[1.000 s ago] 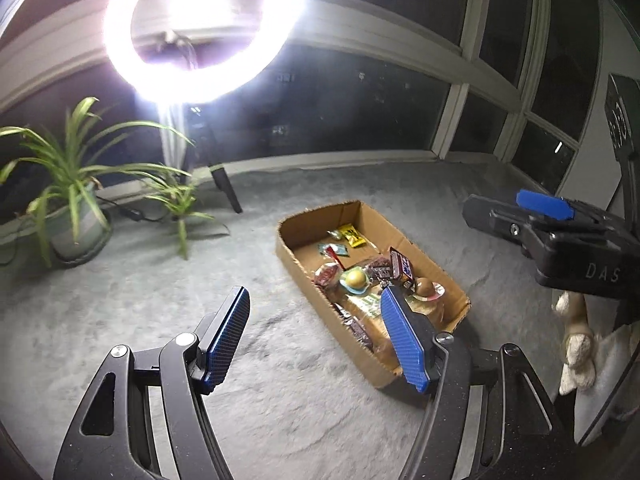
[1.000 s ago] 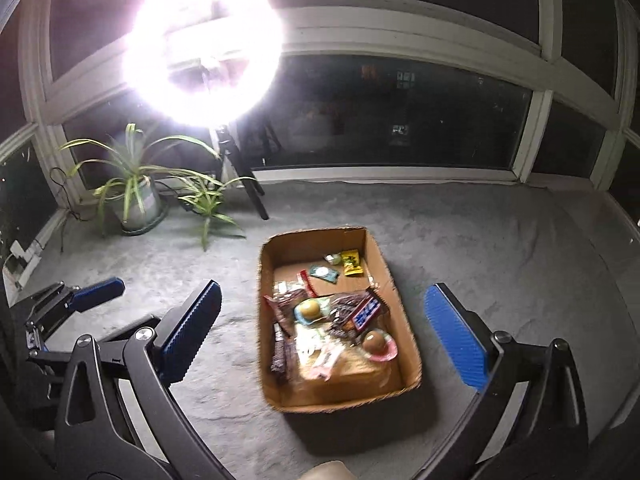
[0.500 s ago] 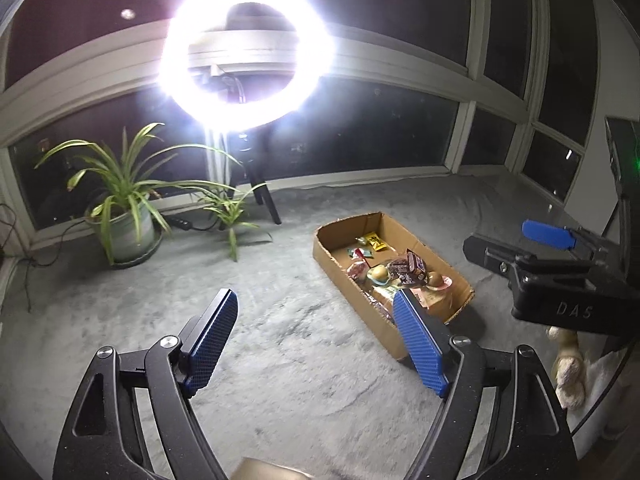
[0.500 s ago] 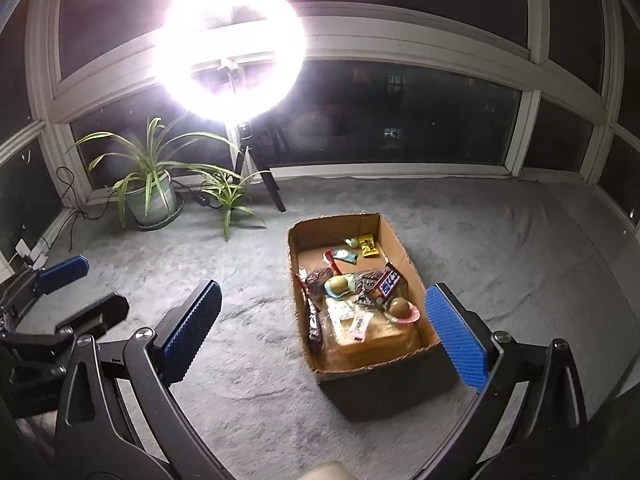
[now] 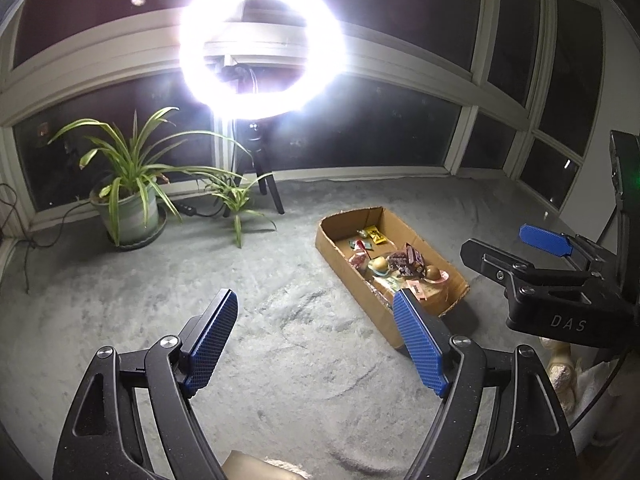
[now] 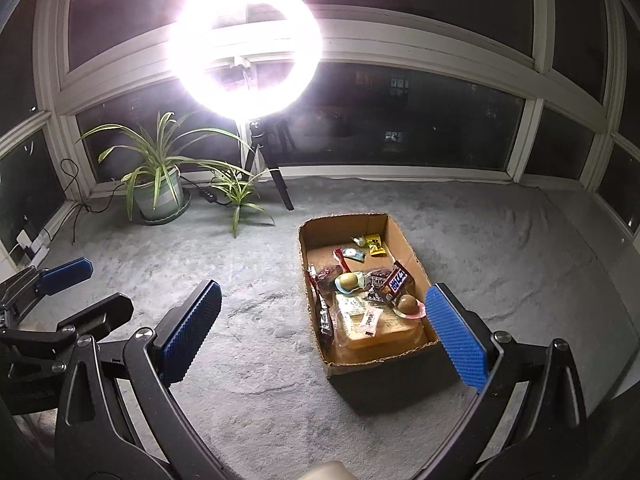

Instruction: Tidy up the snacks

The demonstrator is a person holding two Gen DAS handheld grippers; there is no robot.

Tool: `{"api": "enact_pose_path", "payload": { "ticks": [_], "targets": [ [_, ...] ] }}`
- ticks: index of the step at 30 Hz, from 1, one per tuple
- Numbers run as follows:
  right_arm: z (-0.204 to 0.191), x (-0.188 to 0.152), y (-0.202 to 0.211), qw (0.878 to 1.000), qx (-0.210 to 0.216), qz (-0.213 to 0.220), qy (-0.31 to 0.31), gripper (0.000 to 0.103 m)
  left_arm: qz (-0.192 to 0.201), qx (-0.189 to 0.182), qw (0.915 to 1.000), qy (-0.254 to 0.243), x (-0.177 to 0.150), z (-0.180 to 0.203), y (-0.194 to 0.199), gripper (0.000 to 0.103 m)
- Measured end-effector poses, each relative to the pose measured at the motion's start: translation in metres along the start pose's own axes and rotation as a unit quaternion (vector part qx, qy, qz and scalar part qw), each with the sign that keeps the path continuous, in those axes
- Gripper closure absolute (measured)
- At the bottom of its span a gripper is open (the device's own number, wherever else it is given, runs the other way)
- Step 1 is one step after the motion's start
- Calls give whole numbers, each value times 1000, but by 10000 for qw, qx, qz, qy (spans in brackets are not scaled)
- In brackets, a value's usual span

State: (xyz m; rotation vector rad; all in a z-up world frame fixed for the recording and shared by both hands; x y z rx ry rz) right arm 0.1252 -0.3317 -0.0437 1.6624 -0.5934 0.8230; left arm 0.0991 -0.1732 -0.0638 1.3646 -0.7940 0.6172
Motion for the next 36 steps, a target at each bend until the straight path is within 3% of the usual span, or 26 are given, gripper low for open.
{"api": "enact_pose_path", "payload": {
  "ticks": [36],
  "targets": [
    [-5, -9, -9, 9998, 131, -137, 36, 0, 111, 19, 9999, -81, 2, -1, 6, 23]
  ]
}}
Point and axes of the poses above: each gripper's, at about its wrist camera, not at the fingertips, and y roughly against the way its jaws point, z to its right, x to its top, the point moved 10 cm from there along -y, roughly the way its jaws point, and after that the axes turned 9 degrees about x, right-handed, at the moved point
